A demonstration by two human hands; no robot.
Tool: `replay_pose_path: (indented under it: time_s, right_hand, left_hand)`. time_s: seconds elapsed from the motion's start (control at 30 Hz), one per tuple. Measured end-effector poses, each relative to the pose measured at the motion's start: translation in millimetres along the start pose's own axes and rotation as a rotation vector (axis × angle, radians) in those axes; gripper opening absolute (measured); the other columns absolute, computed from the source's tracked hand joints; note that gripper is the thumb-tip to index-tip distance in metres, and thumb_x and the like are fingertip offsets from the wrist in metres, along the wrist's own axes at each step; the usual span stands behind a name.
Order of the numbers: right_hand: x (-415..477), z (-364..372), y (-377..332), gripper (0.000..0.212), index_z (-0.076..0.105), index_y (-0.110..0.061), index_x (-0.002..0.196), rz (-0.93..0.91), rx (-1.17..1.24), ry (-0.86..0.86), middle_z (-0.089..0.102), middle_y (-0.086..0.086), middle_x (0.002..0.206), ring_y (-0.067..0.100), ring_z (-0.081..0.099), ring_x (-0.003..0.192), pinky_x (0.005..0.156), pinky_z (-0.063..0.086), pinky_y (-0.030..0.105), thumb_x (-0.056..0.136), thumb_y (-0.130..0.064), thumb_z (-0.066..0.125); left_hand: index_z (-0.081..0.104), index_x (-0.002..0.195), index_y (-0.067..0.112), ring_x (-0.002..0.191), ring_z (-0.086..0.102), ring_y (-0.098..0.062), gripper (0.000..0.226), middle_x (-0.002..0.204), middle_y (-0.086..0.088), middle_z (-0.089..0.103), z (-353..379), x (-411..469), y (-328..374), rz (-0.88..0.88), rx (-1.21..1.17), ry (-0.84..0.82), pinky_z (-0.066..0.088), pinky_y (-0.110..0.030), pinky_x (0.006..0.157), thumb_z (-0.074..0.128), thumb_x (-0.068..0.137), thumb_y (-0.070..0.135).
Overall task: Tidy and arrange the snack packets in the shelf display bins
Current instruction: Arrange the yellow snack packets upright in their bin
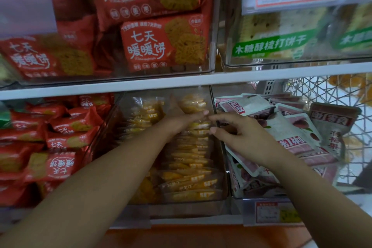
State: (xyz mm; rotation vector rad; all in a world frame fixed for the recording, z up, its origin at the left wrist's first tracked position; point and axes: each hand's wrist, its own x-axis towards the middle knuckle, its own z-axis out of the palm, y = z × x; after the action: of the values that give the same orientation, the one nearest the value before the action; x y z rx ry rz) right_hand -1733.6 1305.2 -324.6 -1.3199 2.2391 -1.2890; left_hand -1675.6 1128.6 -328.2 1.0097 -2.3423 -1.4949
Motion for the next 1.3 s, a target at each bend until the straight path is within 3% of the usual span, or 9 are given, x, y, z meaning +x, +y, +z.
replay_pose_path:
  time_s: [0.17,0.33,0.47,0.63,0.87,1.0,1.1,1.2,1.3]
  right_hand:
    - [2.3,0.3,2.9,0.03,0.062,-0.037,0.116,-0.002,-0.023,-0.008,0.063,-0.011,0.11,-0.001,0.058,0.098,0.087,0.045,0.018,0.086,-0.037,0.061]
    - [3.5,0.1,3.0,0.03,0.062,-0.036,0.115,-0.002,-0.013,-0.009,0.063,-0.011,0.112,0.001,0.058,0.1,0.09,0.046,0.022,0.085,-0.037,0.062]
    - [1.1,-0.4,-2.0,0.032,0.062,-0.032,0.118,0.002,-0.031,-0.011,0.06,-0.014,0.114,0.001,0.057,0.101,0.091,0.044,0.021,0.086,-0.036,0.061]
    - [-9.3,-0.3,-8.2,0.039,0.056,-0.028,0.127,-0.019,-0.103,0.017,0.055,-0.01,0.126,0.007,0.05,0.115,0.09,0.036,0.018,0.089,-0.038,0.055]
    - [-40.6,7.7,-18.7,0.044,0.052,-0.028,0.132,-0.042,-0.209,-0.045,0.036,-0.002,0.146,0.013,0.034,0.135,0.1,0.027,0.016,0.089,-0.042,0.051]
    - [-57.9,7.4,-26.9,0.052,0.047,-0.04,0.127,-0.163,-0.229,-0.193,0.008,-0.035,0.136,-0.013,0.018,0.124,0.09,0.008,-0.01,0.078,-0.055,0.054]
    - [-63.2,7.4,-19.7,0.053,0.053,-0.048,0.116,-0.263,-0.331,-0.228,-0.011,-0.025,0.15,-0.009,0.002,0.137,0.11,0.008,0.01,0.067,-0.066,0.061]
    - [-59.7,11.5,-13.7,0.041,0.068,-0.035,0.104,-0.293,-0.392,-0.163,0.006,-0.015,0.151,0.012,0.006,0.143,0.115,0.015,0.035,0.069,-0.056,0.071]
    - [-55.5,11.8,-16.2,0.035,0.07,-0.035,0.097,-0.272,-0.392,-0.151,0.024,-0.015,0.149,0.014,0.012,0.141,0.113,0.017,0.039,0.069,-0.054,0.073]
  left_hand:
    - [-0.018,0.148,0.024,0.14,0.026,-0.029,0.122,0.158,-0.009,0.012,-0.7,10.2,7.8,-0.046,-0.013,-0.015,0.036,-0.033,0.093,0.076,0.073,0.042]
    - [-0.019,0.148,0.022,0.138,0.031,-0.029,0.125,0.156,-0.011,0.018,4.4,14.3,14.5,-0.074,-0.008,0.009,0.033,-0.036,0.104,0.077,0.072,0.046]
    - [0.034,0.144,0.03,0.13,0.043,-0.025,0.11,0.147,-0.003,0.04,-4.0,3.6,12.6,-0.095,-0.06,-0.16,0.034,-0.047,0.108,0.064,0.051,0.082]
    - [0.053,0.13,0.024,0.114,0.056,-0.023,0.061,0.128,-0.001,0.059,-22.5,-30.1,3.1,-0.114,-0.213,-0.025,0.041,-0.035,0.098,0.055,0.081,0.061]
    - [0.035,0.143,0.021,0.127,0.042,-0.016,0.05,0.137,0.004,0.045,-17.7,-101.8,-10.5,-0.05,-0.031,-0.001,0.028,-0.022,0.097,0.048,0.097,0.036]
    - [0.018,0.149,0.021,0.136,0.031,-0.023,0.06,0.152,-0.003,0.03,-12.4,-106.1,-1.3,-0.159,0.058,-0.038,0.028,-0.027,0.101,0.043,0.098,0.04]
    - [0.023,0.147,0.023,0.129,0.04,-0.025,0.055,0.144,-0.004,0.04,-11.5,-102.1,4.8,-0.268,-0.069,-0.082,0.035,-0.035,0.099,0.044,0.098,0.038]
    - [0.05,0.123,0.028,0.09,0.058,-0.016,0.026,0.106,-0.002,0.061,-8.1,-96.5,12.7,-0.341,-0.263,-0.108,0.043,-0.028,0.066,0.047,0.098,0.032]
    - [0.059,0.117,0.015,0.093,0.064,-0.023,0.028,0.106,-0.01,0.067,-2.0,-85.8,14.1,-0.35,-0.291,-0.156,0.053,-0.037,0.081,0.049,0.097,0.032]
